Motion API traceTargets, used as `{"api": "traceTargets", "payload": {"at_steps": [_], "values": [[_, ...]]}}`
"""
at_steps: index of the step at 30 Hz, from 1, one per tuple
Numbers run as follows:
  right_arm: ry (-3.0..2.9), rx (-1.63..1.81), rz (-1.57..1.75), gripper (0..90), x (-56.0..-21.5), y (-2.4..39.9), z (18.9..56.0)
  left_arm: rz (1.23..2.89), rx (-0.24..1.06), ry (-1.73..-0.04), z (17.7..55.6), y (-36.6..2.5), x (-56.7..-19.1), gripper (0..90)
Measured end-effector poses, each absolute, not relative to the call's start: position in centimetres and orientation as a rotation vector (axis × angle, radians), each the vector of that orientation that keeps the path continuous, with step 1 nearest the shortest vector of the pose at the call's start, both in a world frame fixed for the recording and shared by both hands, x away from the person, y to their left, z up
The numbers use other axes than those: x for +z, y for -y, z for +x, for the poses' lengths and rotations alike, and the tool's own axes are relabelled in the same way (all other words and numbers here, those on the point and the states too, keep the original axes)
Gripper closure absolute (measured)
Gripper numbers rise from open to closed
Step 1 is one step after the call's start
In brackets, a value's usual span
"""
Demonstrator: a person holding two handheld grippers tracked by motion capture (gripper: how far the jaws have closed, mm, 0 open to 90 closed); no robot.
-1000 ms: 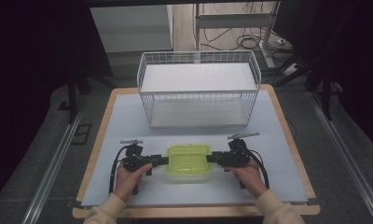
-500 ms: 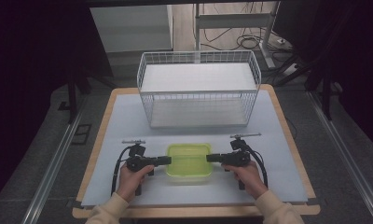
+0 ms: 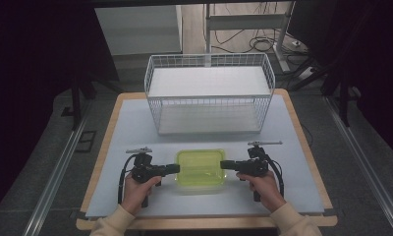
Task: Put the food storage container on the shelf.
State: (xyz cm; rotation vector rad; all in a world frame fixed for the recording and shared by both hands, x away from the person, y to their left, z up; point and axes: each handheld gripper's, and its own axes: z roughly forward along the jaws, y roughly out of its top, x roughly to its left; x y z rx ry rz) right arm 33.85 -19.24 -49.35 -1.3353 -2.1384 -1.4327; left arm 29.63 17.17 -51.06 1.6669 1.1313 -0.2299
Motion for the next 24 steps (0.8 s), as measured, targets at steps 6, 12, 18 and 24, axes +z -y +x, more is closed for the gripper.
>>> {"api": "traceTargets", "payload": {"at_steps": [6,12,18,24], "values": [[2.199,-1.498,-1.318,81.2,-47.7,18.9,33.3,1.668,-0.19,-1.108,29.7,-17.3,-49.7,81.5],[2.261,-1.542,-1.281,81.1,-46.3,18.6,33.0,1.665,-0.193,-1.093,29.7,-17.5,-49.1,81.3],[2.267,-1.589,-1.248,81.2,-44.9,18.7,33.2,1.662,-0.166,-1.068,30.0,-17.5,-47.5,81.3],[2.246,-1.608,-1.244,81.2,-44.4,18.9,33.3,1.676,-0.145,-1.049,30.1,-17.5,-46.5,81.3]]}}
